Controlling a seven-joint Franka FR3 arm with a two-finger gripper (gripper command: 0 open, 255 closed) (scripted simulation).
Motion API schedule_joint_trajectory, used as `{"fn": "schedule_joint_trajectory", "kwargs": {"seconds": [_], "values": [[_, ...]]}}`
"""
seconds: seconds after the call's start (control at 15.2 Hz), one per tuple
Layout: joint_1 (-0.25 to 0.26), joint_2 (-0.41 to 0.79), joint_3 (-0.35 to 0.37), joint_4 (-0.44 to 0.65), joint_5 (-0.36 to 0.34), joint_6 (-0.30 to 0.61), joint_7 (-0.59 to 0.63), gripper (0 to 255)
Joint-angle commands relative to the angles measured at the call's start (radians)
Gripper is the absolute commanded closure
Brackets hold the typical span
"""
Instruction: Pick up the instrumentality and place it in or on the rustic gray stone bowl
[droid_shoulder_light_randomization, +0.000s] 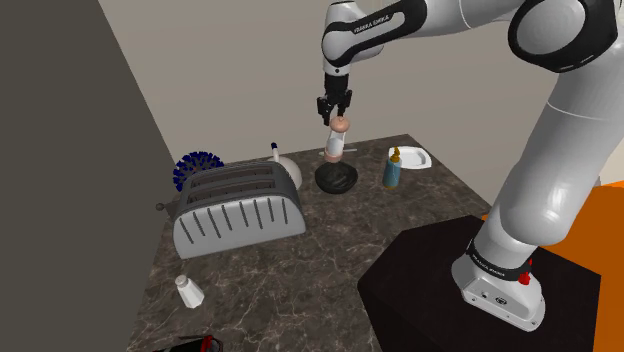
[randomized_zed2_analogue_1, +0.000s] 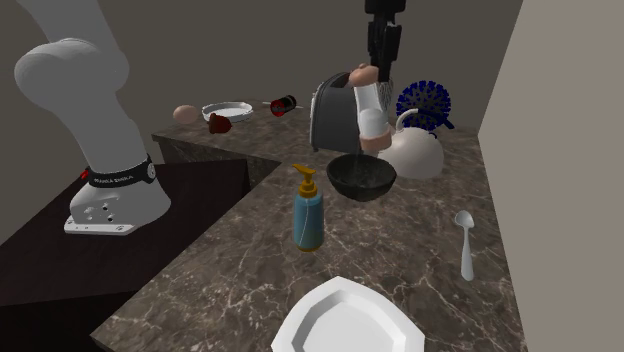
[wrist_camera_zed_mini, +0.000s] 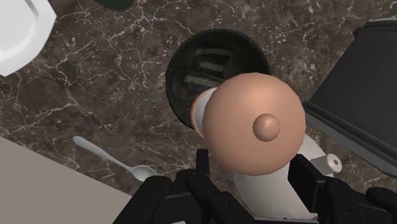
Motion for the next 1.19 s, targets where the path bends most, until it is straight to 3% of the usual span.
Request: {"fn": "schedule_joint_trajectory", "kwargs": {"seconds": [0.0, 0.66, 1.12], "values": [[-0.001, 0.008, -0.001, -0.018, 0.002, 0.027, -0.003, 255], [-0.002, 0.048, 0.000, -0.103, 0.012, 0.151, -0.012, 255], [-0.002, 0.048, 0.000, -0.103, 0.012, 0.151, -0.012, 255]]}}
